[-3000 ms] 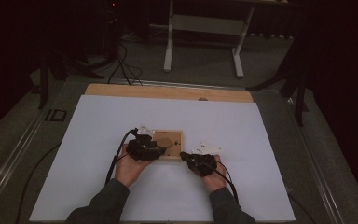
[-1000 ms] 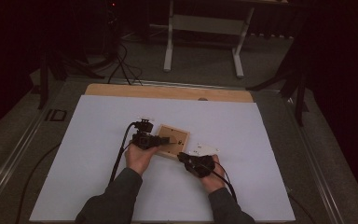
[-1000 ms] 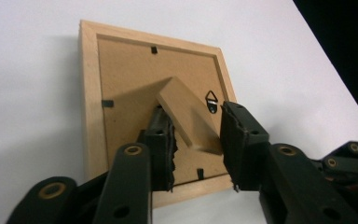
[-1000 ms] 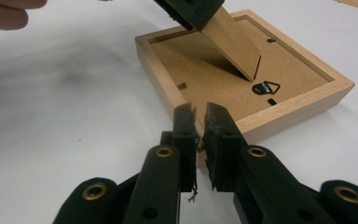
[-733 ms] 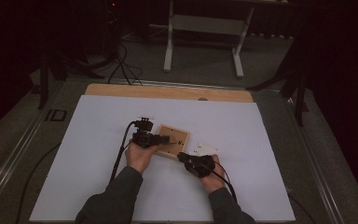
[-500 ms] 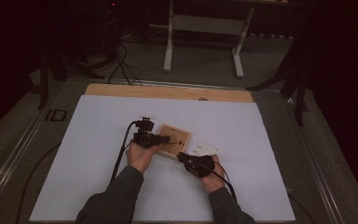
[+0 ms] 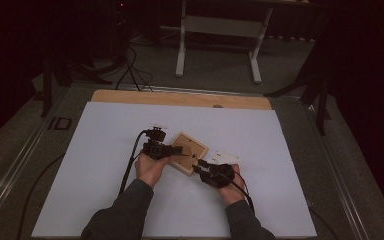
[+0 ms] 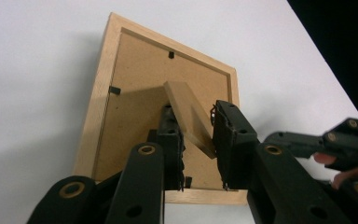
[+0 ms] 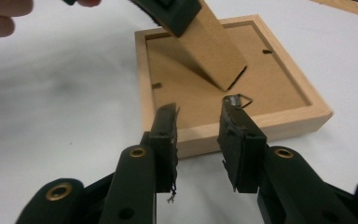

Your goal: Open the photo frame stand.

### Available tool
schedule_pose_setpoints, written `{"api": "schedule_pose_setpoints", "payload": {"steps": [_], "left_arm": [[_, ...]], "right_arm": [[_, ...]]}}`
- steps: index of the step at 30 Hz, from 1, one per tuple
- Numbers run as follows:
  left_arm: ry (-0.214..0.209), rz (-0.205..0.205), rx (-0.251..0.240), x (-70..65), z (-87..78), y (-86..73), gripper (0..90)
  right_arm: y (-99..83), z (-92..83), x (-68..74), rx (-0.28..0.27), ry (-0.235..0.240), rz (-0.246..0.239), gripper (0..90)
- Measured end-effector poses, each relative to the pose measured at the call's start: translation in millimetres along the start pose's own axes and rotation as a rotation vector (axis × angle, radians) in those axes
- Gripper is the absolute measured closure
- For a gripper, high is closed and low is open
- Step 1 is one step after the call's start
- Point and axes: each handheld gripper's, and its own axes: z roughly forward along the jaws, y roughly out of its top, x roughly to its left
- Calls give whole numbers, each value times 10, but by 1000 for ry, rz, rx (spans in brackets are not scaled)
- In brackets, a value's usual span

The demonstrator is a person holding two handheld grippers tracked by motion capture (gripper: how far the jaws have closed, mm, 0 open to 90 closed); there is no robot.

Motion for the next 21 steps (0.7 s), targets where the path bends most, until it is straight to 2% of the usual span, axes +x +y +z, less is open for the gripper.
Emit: {"api": "schedule_pose_setpoints", "payload": {"steps": [6,16,19,21], "left_arm": [[-24,26,-1,-63,-26,-16,781],[-103,59,4,-192,-46,-50,870],[-93,85,3,-225,-51,-63,881],[-94,87,4,-223,-58,-64,882]], "right_arm": [[12,-42,-41,-10,-13,14,649],[18,-109,-116,-25,-41,43,640],[21,-131,-135,-32,-48,51,640],[22,-150,-153,-37,-53,55,639]]}}
